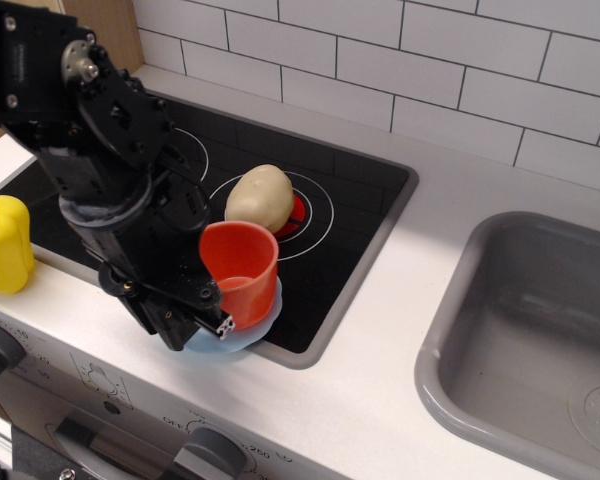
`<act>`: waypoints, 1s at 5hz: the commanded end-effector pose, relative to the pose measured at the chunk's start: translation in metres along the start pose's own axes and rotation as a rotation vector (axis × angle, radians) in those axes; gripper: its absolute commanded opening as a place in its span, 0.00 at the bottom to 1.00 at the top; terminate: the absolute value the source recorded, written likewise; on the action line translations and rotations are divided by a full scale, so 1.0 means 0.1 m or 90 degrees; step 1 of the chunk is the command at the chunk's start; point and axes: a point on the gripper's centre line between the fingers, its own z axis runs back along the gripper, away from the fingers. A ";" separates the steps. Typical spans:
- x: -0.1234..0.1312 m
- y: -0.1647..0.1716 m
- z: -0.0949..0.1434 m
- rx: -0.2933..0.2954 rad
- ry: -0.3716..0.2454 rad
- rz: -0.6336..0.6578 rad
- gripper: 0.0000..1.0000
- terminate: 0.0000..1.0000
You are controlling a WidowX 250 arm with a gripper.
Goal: Put cup on plate
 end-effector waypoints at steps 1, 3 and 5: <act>0.12 0.13 0.08 0.015 -0.023 0.022 0.00 0.00; 0.15 0.12 0.15 0.001 0.012 0.033 1.00 0.00; 0.24 0.07 0.41 0.000 0.001 0.070 1.00 0.00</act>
